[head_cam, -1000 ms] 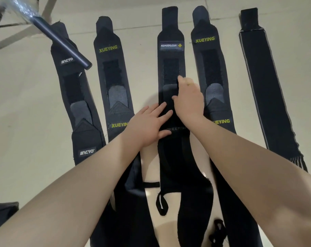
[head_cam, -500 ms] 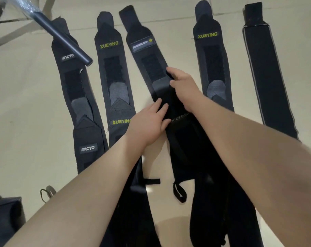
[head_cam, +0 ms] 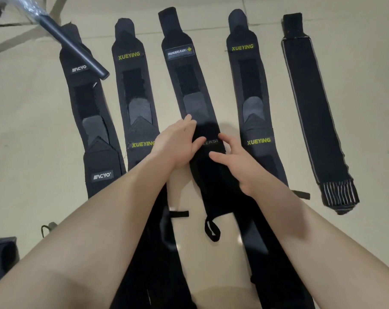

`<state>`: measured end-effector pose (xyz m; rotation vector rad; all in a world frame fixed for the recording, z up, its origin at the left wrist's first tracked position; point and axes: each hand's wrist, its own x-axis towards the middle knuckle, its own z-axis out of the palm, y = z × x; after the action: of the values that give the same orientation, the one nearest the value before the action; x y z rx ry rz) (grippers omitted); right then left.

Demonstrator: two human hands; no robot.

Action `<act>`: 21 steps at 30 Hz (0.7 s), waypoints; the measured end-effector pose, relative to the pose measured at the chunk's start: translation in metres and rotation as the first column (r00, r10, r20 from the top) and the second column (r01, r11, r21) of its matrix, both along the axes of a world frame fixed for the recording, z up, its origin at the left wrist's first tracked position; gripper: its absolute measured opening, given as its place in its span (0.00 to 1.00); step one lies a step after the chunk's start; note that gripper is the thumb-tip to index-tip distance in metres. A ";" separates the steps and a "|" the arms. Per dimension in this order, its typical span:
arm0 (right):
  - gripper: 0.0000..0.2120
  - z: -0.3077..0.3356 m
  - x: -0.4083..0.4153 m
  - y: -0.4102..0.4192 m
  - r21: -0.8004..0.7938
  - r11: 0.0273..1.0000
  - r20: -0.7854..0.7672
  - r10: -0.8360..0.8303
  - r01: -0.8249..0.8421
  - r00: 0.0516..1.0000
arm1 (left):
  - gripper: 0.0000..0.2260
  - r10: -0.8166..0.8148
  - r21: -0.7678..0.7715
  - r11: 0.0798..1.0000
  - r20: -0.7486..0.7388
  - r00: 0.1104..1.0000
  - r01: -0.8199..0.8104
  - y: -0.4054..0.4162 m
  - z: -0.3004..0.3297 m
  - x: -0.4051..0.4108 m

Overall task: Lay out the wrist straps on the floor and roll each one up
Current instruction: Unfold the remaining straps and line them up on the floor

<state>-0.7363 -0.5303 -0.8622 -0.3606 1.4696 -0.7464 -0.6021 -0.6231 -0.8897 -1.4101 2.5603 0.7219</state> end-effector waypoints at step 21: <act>0.12 0.012 0.034 0.162 0.189 0.953 -0.230 0.279 -0.238 0.932 | 0.33 -0.175 -0.295 0.901 0.425 0.888 0.319 0.052 -0.004 -0.023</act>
<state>-0.7025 -0.3688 -0.8502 -0.5324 1.6705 -0.3768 -0.6250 -0.5714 -0.8932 -1.1197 2.5502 -0.0752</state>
